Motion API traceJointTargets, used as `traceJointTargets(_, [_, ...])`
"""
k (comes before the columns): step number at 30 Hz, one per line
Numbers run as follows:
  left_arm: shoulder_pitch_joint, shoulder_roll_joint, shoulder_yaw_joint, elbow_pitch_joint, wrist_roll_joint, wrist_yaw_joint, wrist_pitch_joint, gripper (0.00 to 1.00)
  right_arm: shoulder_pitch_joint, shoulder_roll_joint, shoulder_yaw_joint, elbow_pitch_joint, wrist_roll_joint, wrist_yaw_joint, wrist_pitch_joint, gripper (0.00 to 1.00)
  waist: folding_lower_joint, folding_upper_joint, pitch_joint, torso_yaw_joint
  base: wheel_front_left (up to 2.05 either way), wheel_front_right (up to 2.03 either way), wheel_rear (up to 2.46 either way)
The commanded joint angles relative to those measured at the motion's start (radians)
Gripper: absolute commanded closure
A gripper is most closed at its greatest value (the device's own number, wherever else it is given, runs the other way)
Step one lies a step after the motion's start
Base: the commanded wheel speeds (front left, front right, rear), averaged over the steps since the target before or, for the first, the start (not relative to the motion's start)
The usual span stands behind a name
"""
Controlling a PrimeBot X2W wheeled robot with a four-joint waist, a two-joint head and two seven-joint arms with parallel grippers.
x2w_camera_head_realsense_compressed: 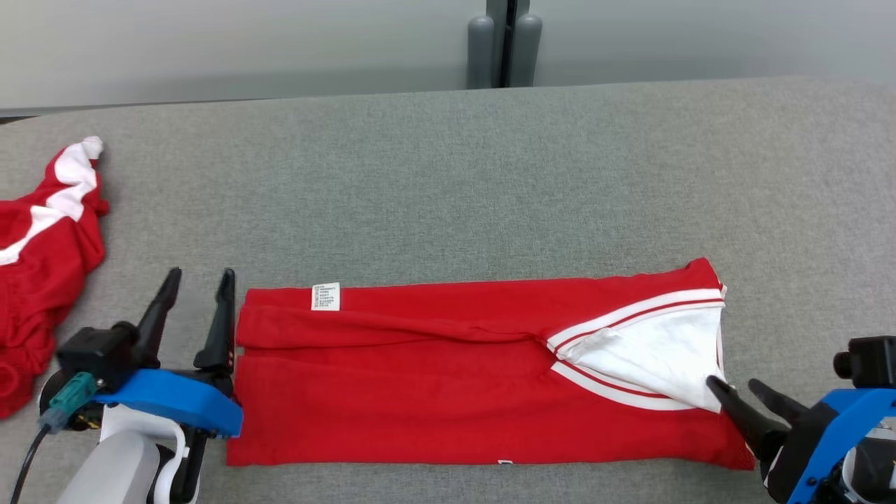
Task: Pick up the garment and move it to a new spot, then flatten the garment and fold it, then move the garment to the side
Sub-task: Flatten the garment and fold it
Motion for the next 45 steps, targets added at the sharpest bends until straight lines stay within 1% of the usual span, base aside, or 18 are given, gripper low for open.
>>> traceJointTargets(1, [0.032,-0.020,0.042,-0.024,-0.003,0.017,-0.005,0.00,0.014,0.006,-0.010,-0.010,-0.014,0.000,-0.024,0.00,0.0000,0.0000,-0.009,0.006,0.00,0.00,0.00])
traceJointTargets(4, [0.064,-0.059,0.107,-0.071,0.015,0.027,-0.006,0.00,0.004,0.009,-0.029,-0.014,-0.042,0.000,-0.088,0.00,0.0000,0.0000,-0.028,0.015,0.00,0.00,0.00])
traceJointTargets(7, [0.091,-0.093,0.151,-0.094,0.038,0.033,-0.006,0.00,-0.015,0.017,-0.048,0.009,-0.088,0.000,-0.164,0.00,0.0000,0.0000,-0.050,0.026,0.00,0.00,0.00])
traceJointTargets(11, [0.108,-0.117,0.162,-0.086,0.078,0.027,-0.006,0.00,-0.036,0.025,-0.052,0.074,-0.159,0.000,-0.227,0.00,0.0000,0.0000,-0.077,0.037,0.00,0.00,0.00])
traceJointTargets(15, [0.115,-0.129,0.160,-0.073,0.112,0.035,-0.006,0.00,-0.071,0.041,-0.058,0.162,-0.191,0.000,-0.284,0.00,0.0000,0.0000,-0.092,0.042,0.00,0.00,0.00])
traceJointTargets(18, [0.116,-0.136,0.160,-0.061,0.127,0.029,-0.006,0.00,-0.101,0.046,-0.049,0.236,-0.202,0.000,-0.313,0.00,0.0000,0.0000,-0.094,0.045,0.00,0.00,0.00])
traceJointTargets(26, [0.094,-0.130,0.164,-0.044,0.156,0.015,-0.006,0.00,-0.174,0.048,-0.041,0.419,-0.239,0.000,-0.322,0.00,0.0000,0.0000,-0.084,0.051,0.00,0.00,0.00])
traceJointTargets(32, [0.078,-0.134,0.156,-0.033,0.167,0.005,-0.006,0.00,-0.233,0.048,-0.036,0.533,-0.287,0.000,-0.294,0.00,0.0000,0.0000,-0.079,0.053,0.00,0.00,0.00])
traceJointTargets(39, [0.067,-0.138,0.153,-0.023,0.168,0.001,-0.006,0.00,-0.261,0.050,-0.011,0.596,-0.299,0.000,-0.272,0.00,0.0000,0.0000,-0.075,0.056,0.00,0.00,0.00])
traceJointTargets(40, [0.067,-0.138,0.155,-0.022,0.168,0.000,-0.006,0.00,-0.264,0.050,-0.005,0.602,-0.295,0.000,-0.270,0.40,0.0000,0.0000,-0.074,0.055,0.00,0.00,0.00])
traceJointTargets(41, [0.066,-0.139,0.156,-0.021,0.167,-0.001,-0.006,0.00,-0.267,0.051,0.002,0.606,-0.292,0.000,-0.270,0.62,0.0000,0.0000,-0.073,0.055,0.00,0.00,0.00])
traceJointTargets(42, [0.064,-0.139,0.157,-0.022,0.167,-0.002,-0.006,0.00,-0.270,0.051,0.007,0.606,-0.291,0.000,-0.274,1.00,0.0000,0.0000,-0.070,0.055,0.00,0.00,0.00])
traceJointTargets(45, [0.061,-0.137,0.158,-0.019,0.166,-0.002,-0.006,0.00,-0.276,0.051,0.013,0.588,-0.294,0.000,-0.281,1.00,0.0000,0.0000,-0.065,0.054,0.00,0.00,0.00])
